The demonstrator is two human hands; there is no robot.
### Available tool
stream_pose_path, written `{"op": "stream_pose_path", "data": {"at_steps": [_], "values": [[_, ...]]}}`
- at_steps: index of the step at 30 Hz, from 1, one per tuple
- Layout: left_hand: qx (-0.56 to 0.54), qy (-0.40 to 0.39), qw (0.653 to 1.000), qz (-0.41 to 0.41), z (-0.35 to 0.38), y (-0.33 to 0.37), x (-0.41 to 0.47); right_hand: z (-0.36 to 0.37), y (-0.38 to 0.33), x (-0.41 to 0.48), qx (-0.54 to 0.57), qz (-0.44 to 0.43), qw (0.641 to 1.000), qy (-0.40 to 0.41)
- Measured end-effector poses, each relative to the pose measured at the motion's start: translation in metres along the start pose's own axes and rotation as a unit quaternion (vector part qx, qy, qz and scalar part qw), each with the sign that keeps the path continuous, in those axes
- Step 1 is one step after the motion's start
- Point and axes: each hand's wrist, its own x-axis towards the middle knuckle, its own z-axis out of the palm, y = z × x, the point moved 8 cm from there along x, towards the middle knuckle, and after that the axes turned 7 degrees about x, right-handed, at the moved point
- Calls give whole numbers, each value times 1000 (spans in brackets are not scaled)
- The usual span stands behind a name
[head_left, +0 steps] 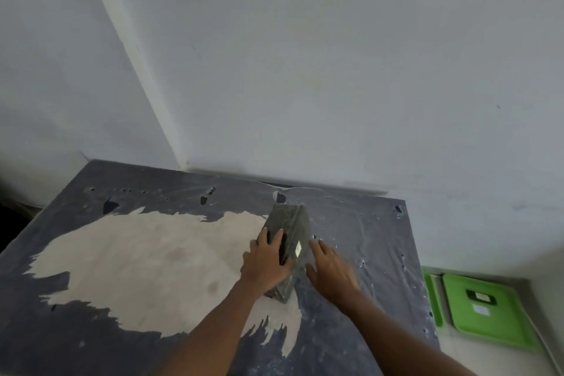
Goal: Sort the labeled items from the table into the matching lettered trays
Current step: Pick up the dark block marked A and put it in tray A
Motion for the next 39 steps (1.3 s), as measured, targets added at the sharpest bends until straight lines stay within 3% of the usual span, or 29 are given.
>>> {"op": "stream_pose_path", "data": {"at_steps": [5,9,15,20,25,28,31,34,39], "values": [[-208,-104,965,118,1,50,9,-30,35,-15,-10,35,999,37],[-249,-145,942,174,12,92,8,-39,69,-33,-1,75,996,41],[-232,-138,954,133,30,102,12,-29,93,-49,16,83,996,13],[-173,-87,977,87,25,89,19,-16,85,-44,13,60,998,-8],[-106,-111,987,55,41,75,23,-4,77,-44,-5,50,999,-9],[-111,-105,987,55,40,73,23,-10,78,-49,11,74,996,51],[-137,-94,984,58,33,77,18,-12,79,-52,107,127,981,101],[-172,-96,979,56,28,84,7,-8,78,-48,163,144,972,90],[-166,-163,971,46,48,90,-11,-14,83,-32,158,152,975,45]]}}
